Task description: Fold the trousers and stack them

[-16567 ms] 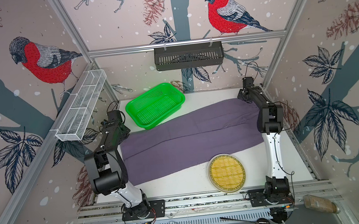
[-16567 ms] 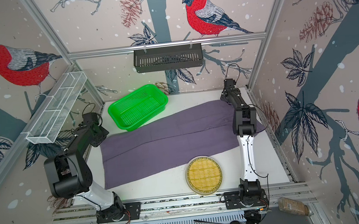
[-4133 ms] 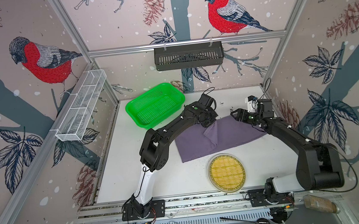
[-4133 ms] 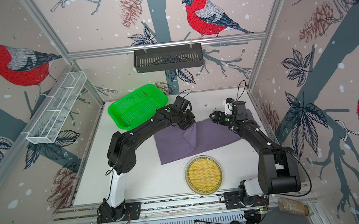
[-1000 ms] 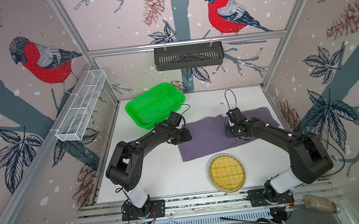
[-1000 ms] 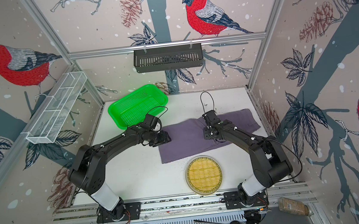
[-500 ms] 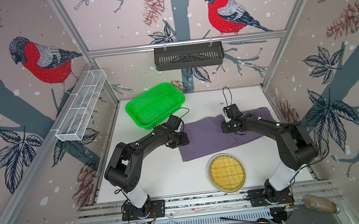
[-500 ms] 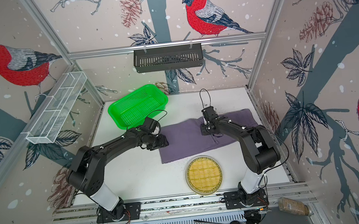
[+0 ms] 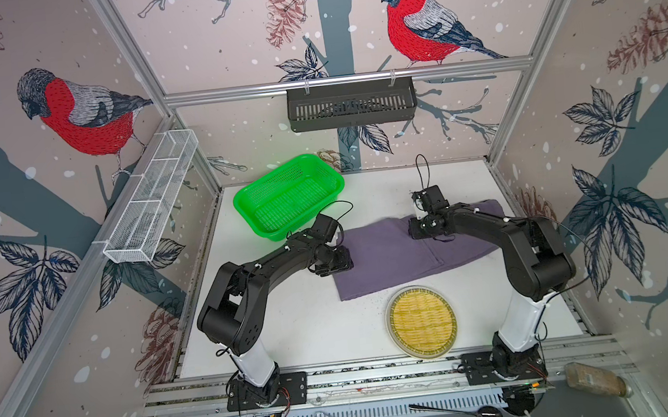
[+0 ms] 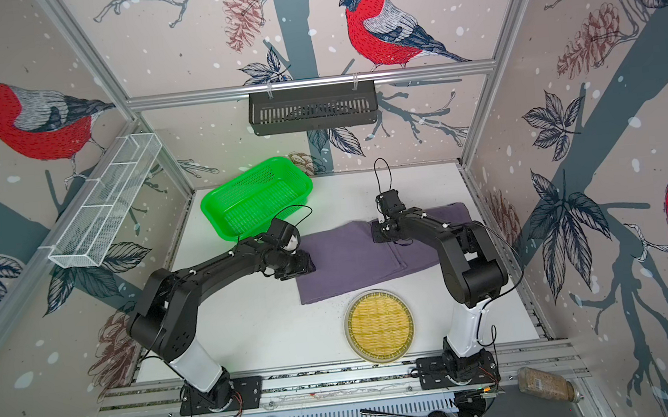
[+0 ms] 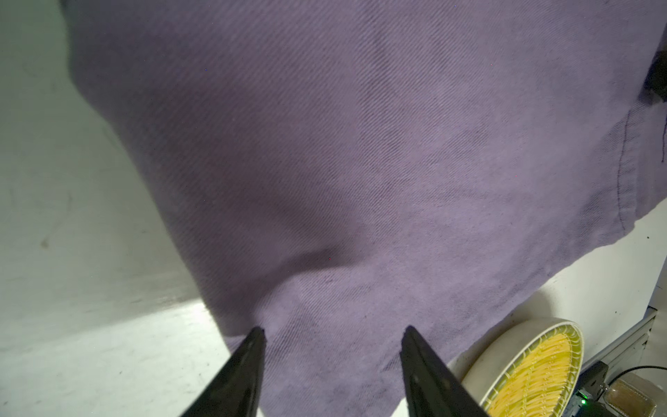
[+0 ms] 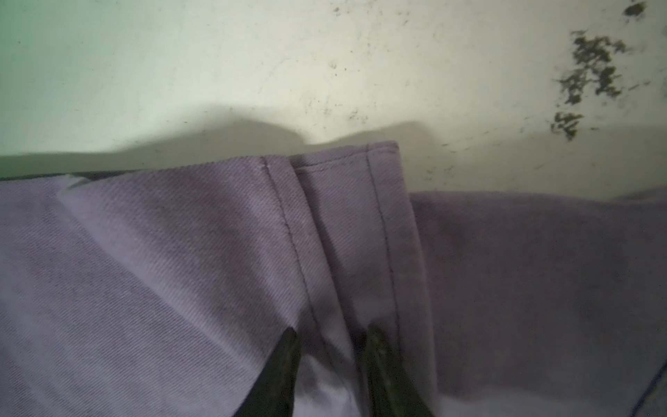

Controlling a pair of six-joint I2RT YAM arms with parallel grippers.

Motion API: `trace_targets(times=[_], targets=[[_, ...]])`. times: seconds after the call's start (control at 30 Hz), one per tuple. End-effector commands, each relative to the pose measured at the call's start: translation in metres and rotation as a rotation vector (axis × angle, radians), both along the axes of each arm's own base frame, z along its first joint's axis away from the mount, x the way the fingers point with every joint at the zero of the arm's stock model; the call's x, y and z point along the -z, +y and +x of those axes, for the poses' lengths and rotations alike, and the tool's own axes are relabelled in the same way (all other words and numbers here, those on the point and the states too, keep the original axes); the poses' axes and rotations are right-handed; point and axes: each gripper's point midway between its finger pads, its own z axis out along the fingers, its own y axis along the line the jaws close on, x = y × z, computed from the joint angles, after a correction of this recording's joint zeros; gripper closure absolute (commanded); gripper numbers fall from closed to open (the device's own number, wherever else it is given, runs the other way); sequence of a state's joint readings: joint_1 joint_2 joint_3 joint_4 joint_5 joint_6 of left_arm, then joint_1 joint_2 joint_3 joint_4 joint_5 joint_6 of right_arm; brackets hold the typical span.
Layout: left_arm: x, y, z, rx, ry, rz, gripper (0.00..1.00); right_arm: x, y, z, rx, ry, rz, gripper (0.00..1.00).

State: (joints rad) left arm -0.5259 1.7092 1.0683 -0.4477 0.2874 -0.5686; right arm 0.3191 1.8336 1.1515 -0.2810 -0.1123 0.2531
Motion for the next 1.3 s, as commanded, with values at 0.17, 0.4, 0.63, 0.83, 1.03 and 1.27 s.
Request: trace_targets(times=[0.17, 0.4, 0.63, 0.83, 1.03, 1.27], targets=[[0.0, -0.002, 0.002, 0.02, -0.009, -0.008, 0.39, 0.001, 0.015, -0.002, -0.065, 0.02, 0.064, 0.68], [0.005, 0.0, -0.001, 0.026, 0.002, -0.001, 0.39, 0.005, 0.017, 0.001, -0.073, 0.028, 0.037, 0.75], [0.009, 0.002, -0.005, 0.03, 0.015, 0.008, 0.39, 0.004, 0.019, 0.001, -0.081, 0.015, -0.003, 0.91], [0.016, 0.005, -0.007, 0.032, 0.03, 0.024, 0.39, -0.033, 0.012, 0.004, -0.038, -0.071, -0.022, 0.96], [0.024, 0.005, -0.01, 0.04, 0.05, 0.028, 0.39, -0.042, -0.012, -0.008, 0.049, -0.101, -0.059, 0.94], [0.028, 0.005, -0.011, 0.051, 0.059, 0.032, 0.39, -0.022, -0.02, -0.009, 0.062, -0.072, -0.079, 0.8]])
